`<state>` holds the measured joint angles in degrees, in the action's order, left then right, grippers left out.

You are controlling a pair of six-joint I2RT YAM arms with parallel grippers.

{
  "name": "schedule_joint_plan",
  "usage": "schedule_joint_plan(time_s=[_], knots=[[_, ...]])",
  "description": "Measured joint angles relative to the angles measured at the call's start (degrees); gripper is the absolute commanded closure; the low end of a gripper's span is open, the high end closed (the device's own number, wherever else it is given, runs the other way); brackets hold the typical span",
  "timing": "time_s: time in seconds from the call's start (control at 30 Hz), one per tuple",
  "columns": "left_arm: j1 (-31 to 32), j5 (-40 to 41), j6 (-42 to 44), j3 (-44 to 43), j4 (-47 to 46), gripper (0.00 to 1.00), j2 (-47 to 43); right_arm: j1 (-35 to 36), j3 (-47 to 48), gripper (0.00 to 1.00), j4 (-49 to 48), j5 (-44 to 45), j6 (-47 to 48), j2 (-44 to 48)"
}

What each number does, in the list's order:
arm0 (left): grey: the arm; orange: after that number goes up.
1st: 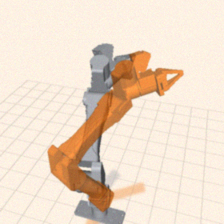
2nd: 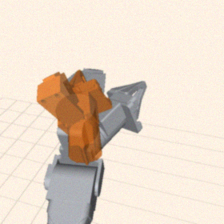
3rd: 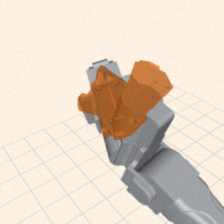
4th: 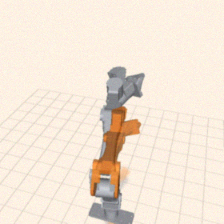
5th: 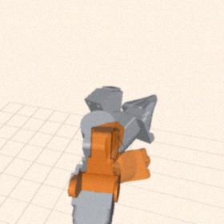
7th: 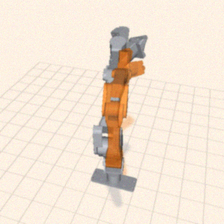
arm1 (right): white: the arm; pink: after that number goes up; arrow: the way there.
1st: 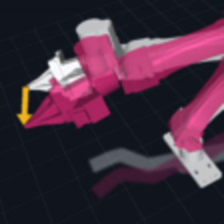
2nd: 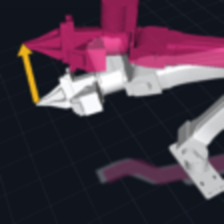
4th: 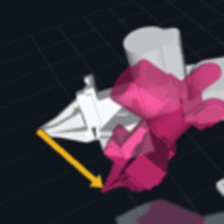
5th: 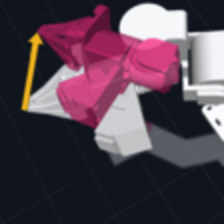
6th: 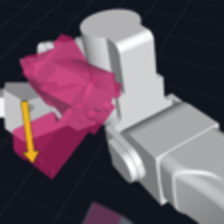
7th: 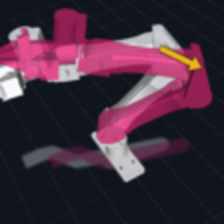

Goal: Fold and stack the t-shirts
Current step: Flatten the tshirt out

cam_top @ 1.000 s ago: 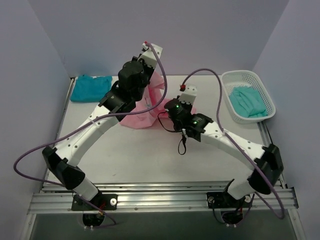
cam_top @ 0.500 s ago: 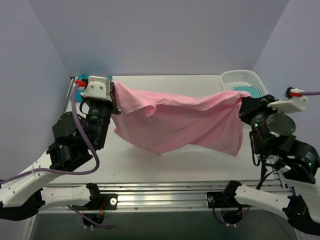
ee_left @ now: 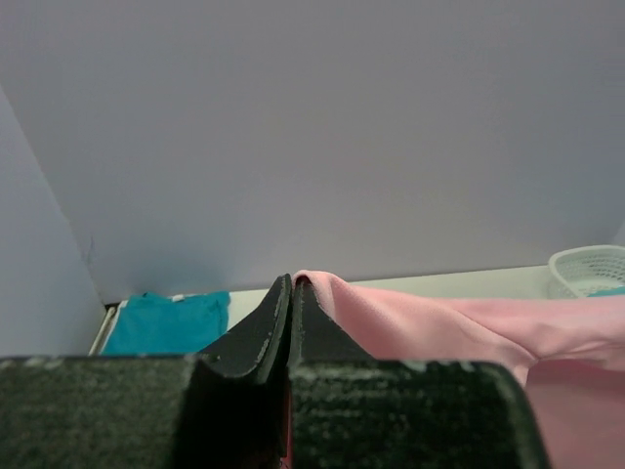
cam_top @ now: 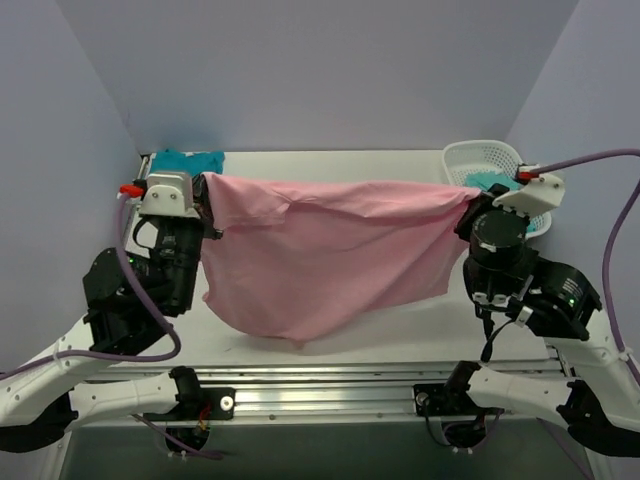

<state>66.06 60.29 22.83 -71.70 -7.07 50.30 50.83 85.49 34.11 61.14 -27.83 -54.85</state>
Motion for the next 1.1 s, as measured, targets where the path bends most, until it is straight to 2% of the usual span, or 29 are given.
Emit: schedule_joint_plan(time_s=[0.1,0.27,0.53,0.63,0.77,0.87,0.97,1.1], knots=[[0.0,-8.2,-0.9,-3.4,3.3,0.98,-1.8,0.0,0.4,1.0,-2.7,-1.1,3.8,2.8],[0.0,-27.1,-3.0,-5.3,8.1,0.98,-7.8,0.0,1.1,1.0,-10.4,-9.4,11.9,8.5],[0.0,-51.8,-8.1,-3.7,11.9,0.98,-18.0,-0.2,5.4,1.0,-15.2,-35.1,16.8,13.0],[-0.1,-58.0,-10.2,-2.7,12.9,0.98,-21.0,-0.7,5.5,1.0,-15.8,-41.5,16.8,15.0],[-0.4,-60.1,-11.7,-3.8,13.4,0.98,-21.4,-3.6,6.9,1.0,-16.3,-44.7,17.0,16.4],[-0.5,-58.4,-11.8,-5.1,13.6,0.98,-20.0,-4.9,7.6,1.0,-16.8,-41.7,16.9,16.3],[-0.5,-53.4,-11.6,-5.4,13.5,0.98,-18.3,-4.9,7.6,1.0,-16.6,-32.6,16.2,14.6],[-0.5,-41.3,-11.0,-5.2,12.8,0.98,-13.8,-3.5,4.7,1.0,-16.0,-16.8,12.5,8.0]])
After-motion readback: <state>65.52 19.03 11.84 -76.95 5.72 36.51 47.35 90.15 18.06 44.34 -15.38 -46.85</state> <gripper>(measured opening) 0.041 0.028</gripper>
